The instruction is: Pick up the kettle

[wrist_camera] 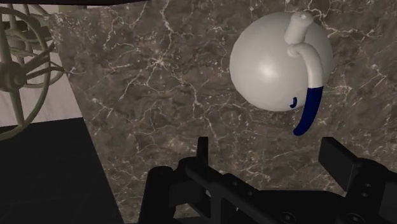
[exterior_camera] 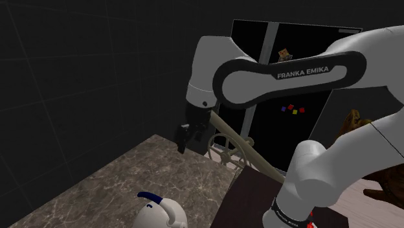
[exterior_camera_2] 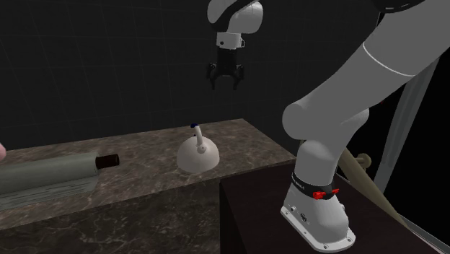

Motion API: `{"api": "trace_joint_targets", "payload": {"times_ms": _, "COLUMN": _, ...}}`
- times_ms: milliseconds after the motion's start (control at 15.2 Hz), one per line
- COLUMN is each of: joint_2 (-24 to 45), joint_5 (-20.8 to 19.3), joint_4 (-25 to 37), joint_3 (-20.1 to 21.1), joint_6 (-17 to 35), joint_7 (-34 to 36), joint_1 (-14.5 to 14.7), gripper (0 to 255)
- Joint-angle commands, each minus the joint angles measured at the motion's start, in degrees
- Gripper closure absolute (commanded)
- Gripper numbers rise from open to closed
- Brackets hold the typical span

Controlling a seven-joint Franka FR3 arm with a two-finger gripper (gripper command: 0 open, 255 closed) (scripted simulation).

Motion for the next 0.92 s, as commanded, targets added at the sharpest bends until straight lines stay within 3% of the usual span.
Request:
{"api": "trace_joint_targets", "payload": {"times_ms": 0, "joint_2": 2.5, "joint_5": 0.3, "joint_4": -0.6, "joint_3": 2.1, "joint_6": 3.0, "joint_7": 1.2, "joint_1": 0.5, "gripper": 0}}
{"api": "trace_joint_targets", "payload": {"times_ms": 396, "joint_2": 12.2, "joint_5": -0.5, "joint_4": 0.1, "joint_3": 9.1, "joint_6": 11.4, "joint_7": 6.1, "joint_1": 1.3, "gripper": 0}}
{"api": "trace_joint_targets", "payload": {"times_ms": 726, "joint_2": 22.1, "joint_5": -4.6, "joint_4": 2.4, "joint_3": 15.0, "joint_6": 17.9, "joint_7": 12.0, "joint_1": 0.9, "gripper": 0}}
{"api": "trace_joint_targets", "payload": {"times_ms": 858, "joint_2": 22.9, "joint_5": -5.0, "joint_4": 2.1, "joint_3": 15.2, "joint_6": 18.9, "joint_7": 12.3, "joint_1": 0.9, "gripper": 0}}
